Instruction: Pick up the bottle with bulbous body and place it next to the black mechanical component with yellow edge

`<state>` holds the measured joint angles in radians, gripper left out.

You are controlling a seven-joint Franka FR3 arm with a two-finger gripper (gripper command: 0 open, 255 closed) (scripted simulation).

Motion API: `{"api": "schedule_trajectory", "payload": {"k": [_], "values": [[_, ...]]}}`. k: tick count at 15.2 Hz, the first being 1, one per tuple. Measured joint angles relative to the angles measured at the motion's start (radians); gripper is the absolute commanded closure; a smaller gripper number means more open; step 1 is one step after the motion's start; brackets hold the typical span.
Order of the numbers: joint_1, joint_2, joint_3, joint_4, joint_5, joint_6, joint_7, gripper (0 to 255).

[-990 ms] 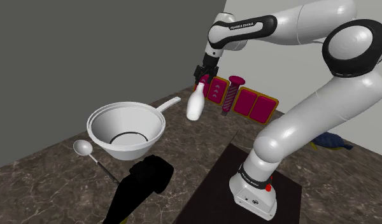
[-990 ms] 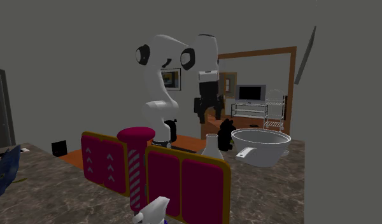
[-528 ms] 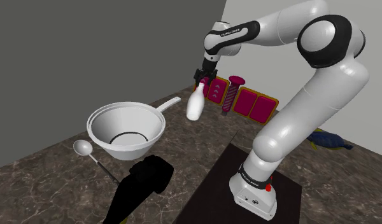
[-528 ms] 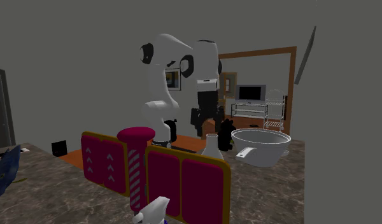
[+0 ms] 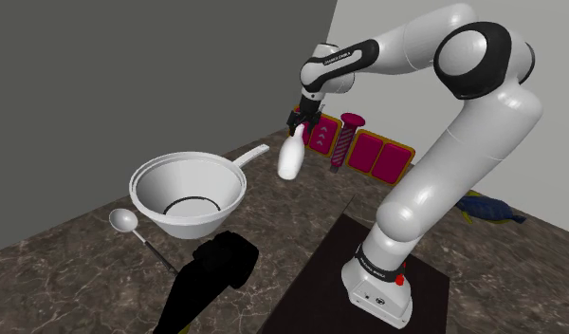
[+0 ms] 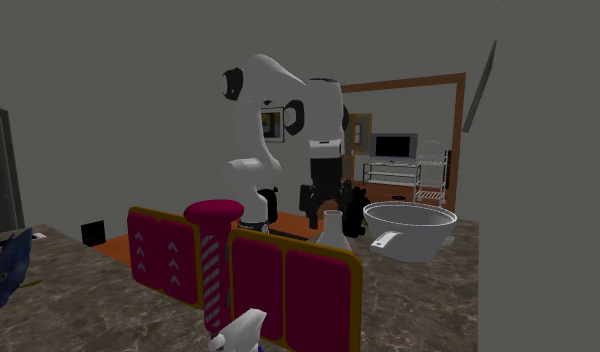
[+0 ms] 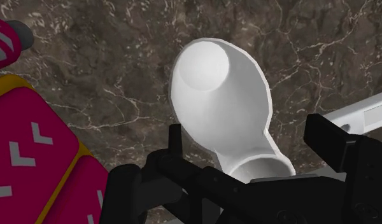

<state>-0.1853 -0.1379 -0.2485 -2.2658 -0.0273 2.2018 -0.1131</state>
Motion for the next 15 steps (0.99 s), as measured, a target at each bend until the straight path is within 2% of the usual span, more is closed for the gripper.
{"api": "schedule_trajectory", "payload": {"k": [4, 5, 15], "values": [[0.0, 0.001, 0.0, -0.001, 0.0, 0.002, 0.0, 0], [0.0, 0.001, 0.0, -0.001, 0.0, 0.002, 0.0, 255], [0.0, 0.001, 0.0, 0.0, 0.001, 0.002, 0.0, 255]]}}
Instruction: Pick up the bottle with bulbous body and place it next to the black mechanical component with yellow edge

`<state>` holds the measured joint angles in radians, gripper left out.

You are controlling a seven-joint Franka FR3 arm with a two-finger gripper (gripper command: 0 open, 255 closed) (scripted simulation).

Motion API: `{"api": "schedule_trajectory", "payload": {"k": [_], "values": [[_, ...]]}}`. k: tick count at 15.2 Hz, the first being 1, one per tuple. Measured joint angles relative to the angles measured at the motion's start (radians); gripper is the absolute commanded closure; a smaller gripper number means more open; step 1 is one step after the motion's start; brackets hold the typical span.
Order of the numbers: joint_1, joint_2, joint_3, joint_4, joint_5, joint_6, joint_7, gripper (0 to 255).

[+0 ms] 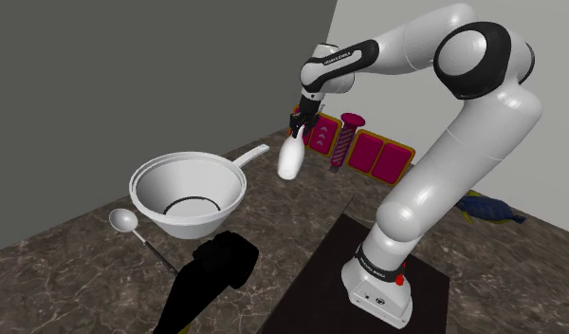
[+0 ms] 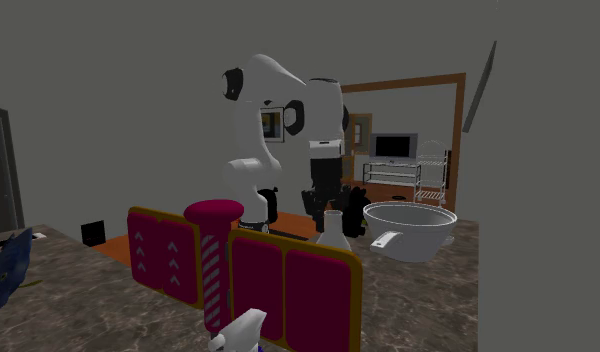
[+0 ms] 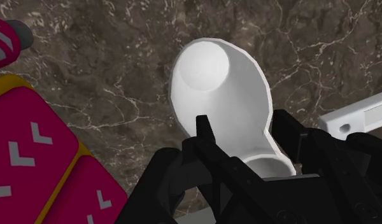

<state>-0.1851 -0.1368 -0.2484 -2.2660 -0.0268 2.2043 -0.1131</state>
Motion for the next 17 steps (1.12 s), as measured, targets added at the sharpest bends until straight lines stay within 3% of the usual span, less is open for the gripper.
{"api": "schedule_trajectory", "payload": {"k": [17], "values": [[0.001, -0.065, 0.01, 0.15, -0.013, -0.215, 0.013, 255]]}}
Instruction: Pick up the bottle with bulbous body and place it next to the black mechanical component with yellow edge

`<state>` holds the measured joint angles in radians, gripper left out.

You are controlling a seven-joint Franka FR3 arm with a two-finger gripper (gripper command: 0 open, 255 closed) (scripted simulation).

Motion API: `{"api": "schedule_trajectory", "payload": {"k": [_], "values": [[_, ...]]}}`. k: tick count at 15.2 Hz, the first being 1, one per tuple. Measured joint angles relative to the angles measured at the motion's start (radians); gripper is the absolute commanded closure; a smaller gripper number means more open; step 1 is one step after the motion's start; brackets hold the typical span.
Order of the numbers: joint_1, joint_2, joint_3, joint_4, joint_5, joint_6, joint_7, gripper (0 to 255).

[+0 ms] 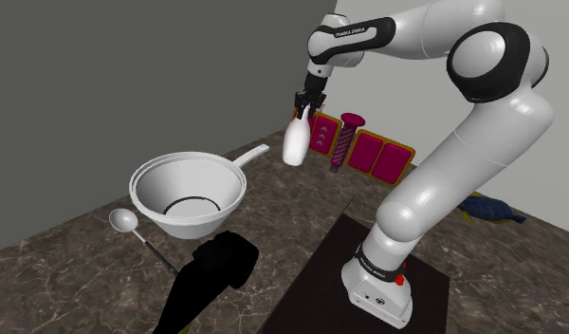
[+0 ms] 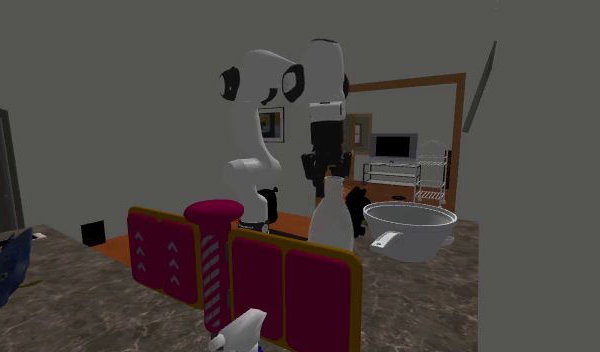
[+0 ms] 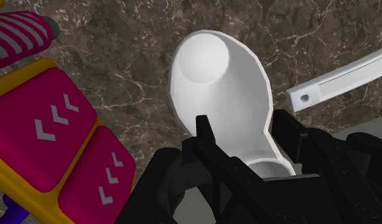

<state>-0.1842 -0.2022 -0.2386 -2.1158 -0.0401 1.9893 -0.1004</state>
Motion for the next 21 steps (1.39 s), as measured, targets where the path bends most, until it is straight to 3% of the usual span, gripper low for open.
{"api": "schedule_trajectory", "payload": {"k": [21], "values": [[0.004, 0.006, 0.005, 0.292, 0.005, -0.286, -0.003, 255]]}}
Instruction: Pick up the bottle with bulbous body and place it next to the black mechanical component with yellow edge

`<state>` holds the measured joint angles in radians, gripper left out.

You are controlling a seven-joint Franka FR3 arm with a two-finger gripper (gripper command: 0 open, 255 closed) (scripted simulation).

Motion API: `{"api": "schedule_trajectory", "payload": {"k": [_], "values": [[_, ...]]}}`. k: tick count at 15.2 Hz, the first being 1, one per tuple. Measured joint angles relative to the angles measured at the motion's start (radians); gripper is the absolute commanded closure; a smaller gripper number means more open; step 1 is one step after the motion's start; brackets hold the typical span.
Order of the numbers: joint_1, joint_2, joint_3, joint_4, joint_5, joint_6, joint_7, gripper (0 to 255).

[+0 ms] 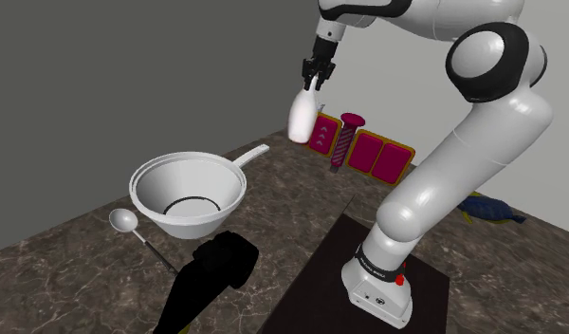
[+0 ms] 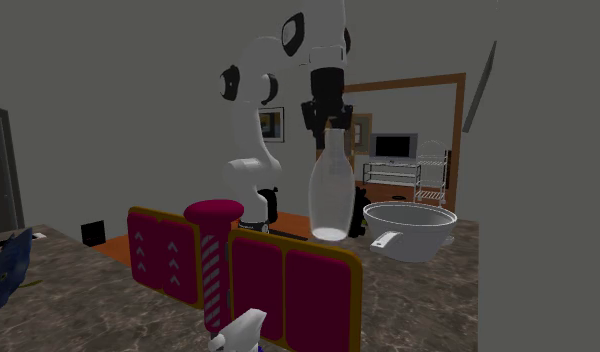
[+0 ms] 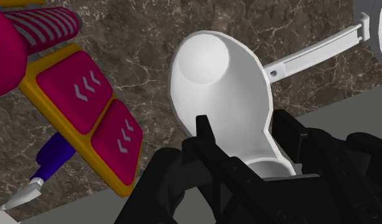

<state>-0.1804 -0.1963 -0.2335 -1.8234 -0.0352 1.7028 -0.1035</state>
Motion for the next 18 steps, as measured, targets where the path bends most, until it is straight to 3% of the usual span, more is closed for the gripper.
{"api": "schedule_trajectory", "payload": {"k": [18], "values": [[0.002, 0.088, -0.005, 0.343, 0.02, -0.258, -0.011, 255]]}}
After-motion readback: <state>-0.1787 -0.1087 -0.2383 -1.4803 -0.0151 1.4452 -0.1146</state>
